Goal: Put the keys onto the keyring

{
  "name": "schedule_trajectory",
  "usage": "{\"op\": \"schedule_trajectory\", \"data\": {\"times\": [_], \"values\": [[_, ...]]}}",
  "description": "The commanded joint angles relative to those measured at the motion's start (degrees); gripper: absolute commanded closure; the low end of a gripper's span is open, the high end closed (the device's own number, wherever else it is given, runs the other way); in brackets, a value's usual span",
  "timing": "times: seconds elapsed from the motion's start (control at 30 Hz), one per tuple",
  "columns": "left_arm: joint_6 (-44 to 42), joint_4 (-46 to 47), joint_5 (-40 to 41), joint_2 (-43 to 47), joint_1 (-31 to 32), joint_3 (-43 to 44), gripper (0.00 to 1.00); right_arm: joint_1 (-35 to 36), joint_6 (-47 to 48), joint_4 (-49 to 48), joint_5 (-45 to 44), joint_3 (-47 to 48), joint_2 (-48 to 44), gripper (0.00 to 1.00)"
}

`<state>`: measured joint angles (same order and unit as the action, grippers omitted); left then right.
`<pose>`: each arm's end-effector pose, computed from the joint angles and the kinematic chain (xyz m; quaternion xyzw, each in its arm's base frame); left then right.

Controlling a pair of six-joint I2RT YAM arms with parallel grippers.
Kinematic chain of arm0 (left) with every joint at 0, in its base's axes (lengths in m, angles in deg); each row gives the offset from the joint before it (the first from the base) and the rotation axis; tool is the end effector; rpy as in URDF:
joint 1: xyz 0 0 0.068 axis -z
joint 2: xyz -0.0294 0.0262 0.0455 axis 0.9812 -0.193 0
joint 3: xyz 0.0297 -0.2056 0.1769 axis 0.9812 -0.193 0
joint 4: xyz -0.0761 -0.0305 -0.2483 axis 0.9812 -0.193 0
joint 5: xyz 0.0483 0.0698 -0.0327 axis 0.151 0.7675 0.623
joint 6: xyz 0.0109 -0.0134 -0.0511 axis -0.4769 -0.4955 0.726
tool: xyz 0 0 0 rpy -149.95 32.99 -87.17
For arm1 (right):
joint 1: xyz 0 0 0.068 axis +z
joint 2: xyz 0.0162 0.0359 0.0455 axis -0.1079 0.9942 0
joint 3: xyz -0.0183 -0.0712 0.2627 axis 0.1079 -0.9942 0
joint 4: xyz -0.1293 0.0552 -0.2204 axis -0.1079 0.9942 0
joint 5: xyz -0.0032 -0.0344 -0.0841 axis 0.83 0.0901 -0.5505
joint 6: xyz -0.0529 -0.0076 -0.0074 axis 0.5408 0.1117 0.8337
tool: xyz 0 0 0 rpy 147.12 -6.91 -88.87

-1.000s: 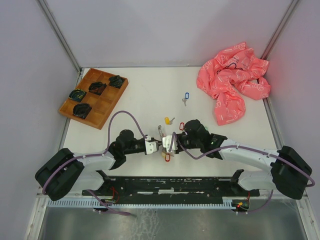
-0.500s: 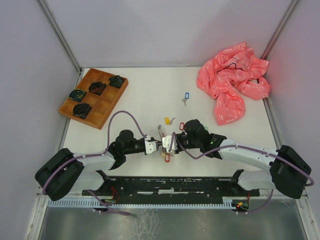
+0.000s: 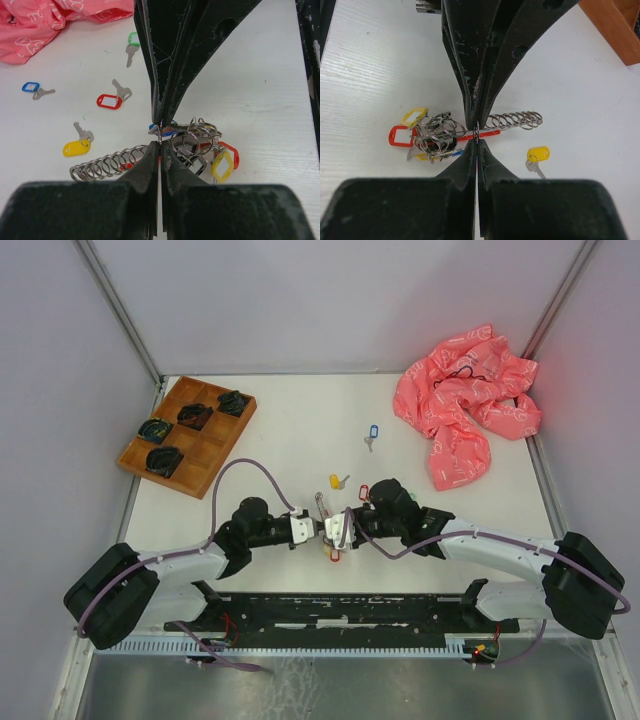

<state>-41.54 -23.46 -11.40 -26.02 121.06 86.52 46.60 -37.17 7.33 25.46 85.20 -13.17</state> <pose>0.1470 -0.1598 0.1715 0.5831 0.5140 -0.2923 0.5571 0.1470 0.2163 0.2170 -0.7084 0.4954 0.2029 0.4599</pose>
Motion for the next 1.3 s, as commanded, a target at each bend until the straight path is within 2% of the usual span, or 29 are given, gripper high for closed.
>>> {"op": "schedule_trajectory", "data": {"times": [0.0, 0.1, 0.23, 0.6, 1.27], "values": [[3.0, -0.6, 0.7, 1.8, 0.4, 2.5, 0.97, 0.5, 2.1, -1.5, 1.0, 2.7, -0.8, 0.99], [2.8, -1.1, 0.7, 2.4, 0.5, 2.4, 0.97, 0.5, 2.1, -0.5, 0.9, 3.3, -0.4, 0.97], [0.9, 3.0, 0.2, 3.5, 0.8, -0.1, 0.97, 0.5, 1.1, 1.6, 0.9, 4.0, 0.1, 0.92], [-1.5, 3.9, 0.0, 3.5, 0.8, -1.4, 0.97, 0.4, -1.7, 3.2, -2.6, 2.5, -3.3, 0.7], [-1.3, 5.1, -0.7, 3.5, 0.8, -1.6, 0.97, 0.3, -3.2, 3.3, 0.6, 2.8, 0.3, 0.75]]}}
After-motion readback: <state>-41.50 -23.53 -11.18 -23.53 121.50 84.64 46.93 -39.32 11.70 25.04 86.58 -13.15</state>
